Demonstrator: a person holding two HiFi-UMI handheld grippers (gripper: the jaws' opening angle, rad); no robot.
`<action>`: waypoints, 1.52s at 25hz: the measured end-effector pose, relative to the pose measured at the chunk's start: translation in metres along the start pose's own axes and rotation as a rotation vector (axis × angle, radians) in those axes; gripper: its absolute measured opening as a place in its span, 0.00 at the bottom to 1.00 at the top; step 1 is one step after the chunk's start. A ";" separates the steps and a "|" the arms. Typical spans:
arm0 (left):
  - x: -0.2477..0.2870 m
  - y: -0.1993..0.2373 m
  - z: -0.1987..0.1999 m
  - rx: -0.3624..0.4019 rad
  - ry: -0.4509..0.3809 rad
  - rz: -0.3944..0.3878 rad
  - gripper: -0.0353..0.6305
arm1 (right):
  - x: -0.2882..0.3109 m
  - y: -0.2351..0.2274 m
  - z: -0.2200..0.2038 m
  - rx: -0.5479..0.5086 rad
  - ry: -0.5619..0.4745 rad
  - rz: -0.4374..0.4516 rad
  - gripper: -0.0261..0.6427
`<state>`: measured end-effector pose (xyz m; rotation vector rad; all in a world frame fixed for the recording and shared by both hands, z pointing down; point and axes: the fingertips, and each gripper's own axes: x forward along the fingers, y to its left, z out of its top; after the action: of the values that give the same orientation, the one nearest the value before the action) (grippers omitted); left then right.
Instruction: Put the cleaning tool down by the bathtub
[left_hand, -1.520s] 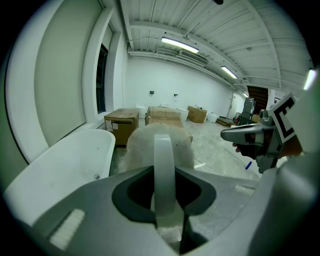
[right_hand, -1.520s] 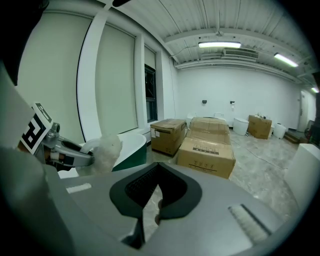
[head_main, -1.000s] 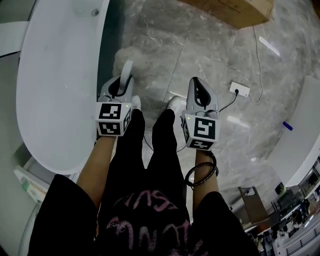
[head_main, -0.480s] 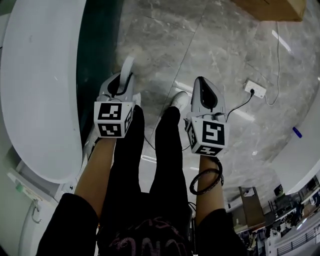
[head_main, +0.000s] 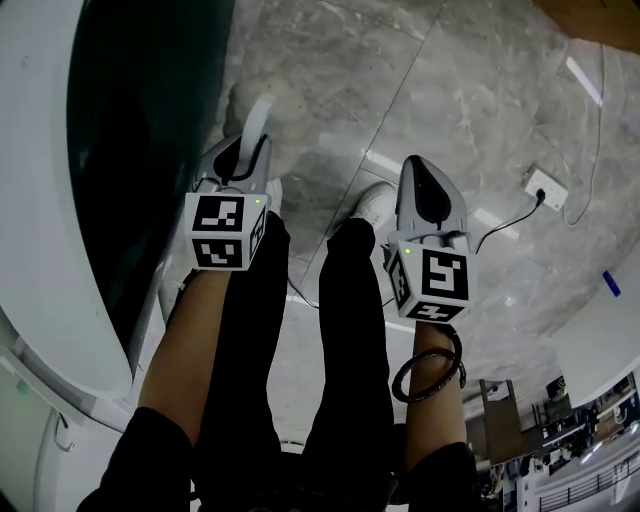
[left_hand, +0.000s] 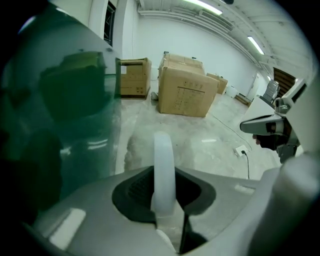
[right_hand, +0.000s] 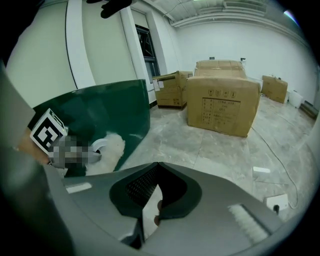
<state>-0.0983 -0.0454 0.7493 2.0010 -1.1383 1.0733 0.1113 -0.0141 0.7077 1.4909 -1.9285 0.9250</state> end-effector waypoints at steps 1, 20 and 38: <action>0.010 0.004 -0.009 0.002 0.006 0.003 0.18 | 0.010 0.001 -0.009 -0.002 0.008 0.006 0.06; 0.154 0.046 -0.110 -0.010 0.023 0.014 0.18 | 0.144 -0.002 -0.126 -0.022 0.095 0.084 0.06; 0.226 0.071 -0.163 0.032 0.046 0.017 0.18 | 0.194 -0.007 -0.198 -0.008 0.151 0.097 0.06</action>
<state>-0.1488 -0.0407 1.0325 1.9837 -1.1231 1.1467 0.0691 0.0211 0.9797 1.2938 -1.9056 1.0398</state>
